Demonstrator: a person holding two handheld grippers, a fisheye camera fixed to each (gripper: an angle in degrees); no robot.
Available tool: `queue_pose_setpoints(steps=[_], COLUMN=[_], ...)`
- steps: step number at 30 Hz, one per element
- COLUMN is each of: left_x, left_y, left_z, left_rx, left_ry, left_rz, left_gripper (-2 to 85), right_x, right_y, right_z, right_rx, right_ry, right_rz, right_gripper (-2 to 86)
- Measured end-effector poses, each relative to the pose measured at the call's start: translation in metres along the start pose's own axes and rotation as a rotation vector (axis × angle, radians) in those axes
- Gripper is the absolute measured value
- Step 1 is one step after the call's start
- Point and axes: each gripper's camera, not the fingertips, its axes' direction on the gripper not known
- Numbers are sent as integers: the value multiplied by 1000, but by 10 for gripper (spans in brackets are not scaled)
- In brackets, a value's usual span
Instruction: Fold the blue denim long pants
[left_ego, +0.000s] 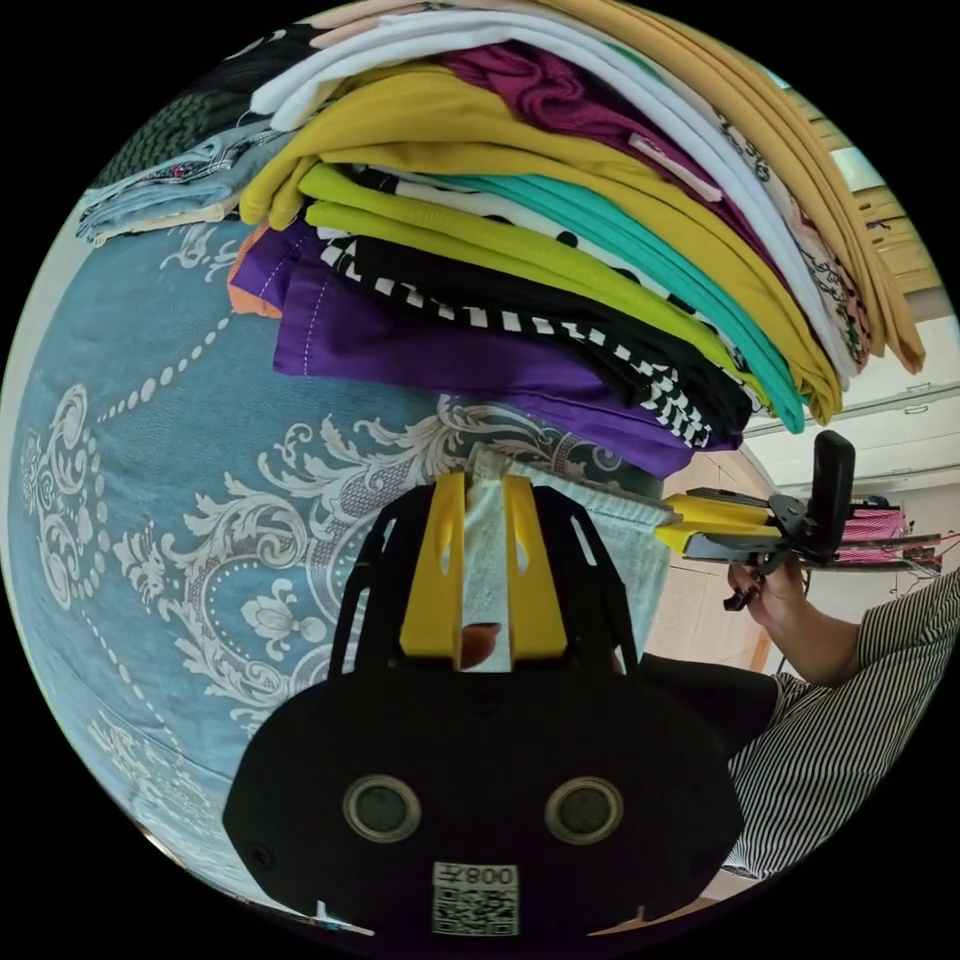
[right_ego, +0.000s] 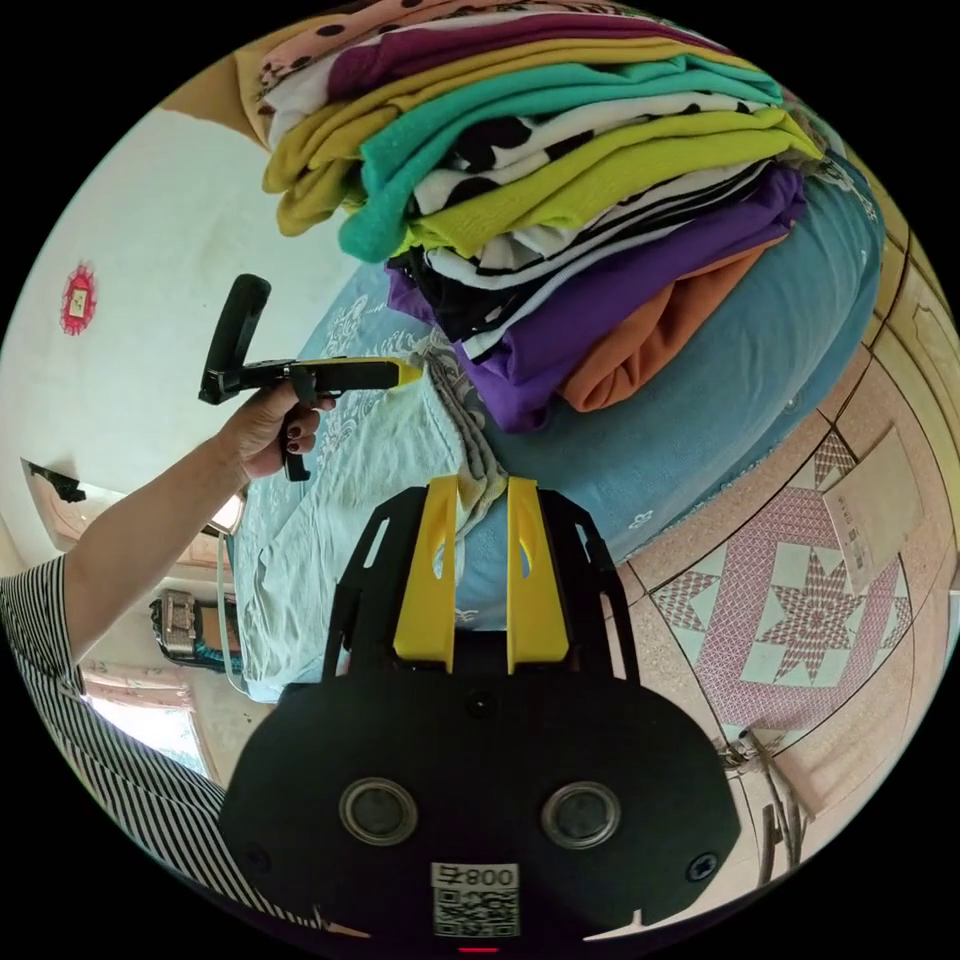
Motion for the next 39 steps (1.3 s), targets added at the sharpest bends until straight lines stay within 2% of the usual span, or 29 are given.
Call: queue_pose_setpoints(steps=[8, 20, 30, 39], left_x=[-31, -60, -91, -132], left_y=[52, 201, 415, 641], left_z=[6, -49, -112, -114], left_rx=[-26, 160, 366, 462], left_ry=[20, 56, 31, 6], left_rz=[-30, 31, 3, -109], left_gripper=[25, 12, 16, 17], right_x=[-17, -105, -257, -425], right_y=[-29, -62, -85, -87], right_z=[-26, -114, -175, -166], right_rx=[-28, 62, 59, -108], right_ry=[-68, -218, -335, -400], right_rz=[15, -108, -398, -652], right_gripper=[67, 61, 61, 61])
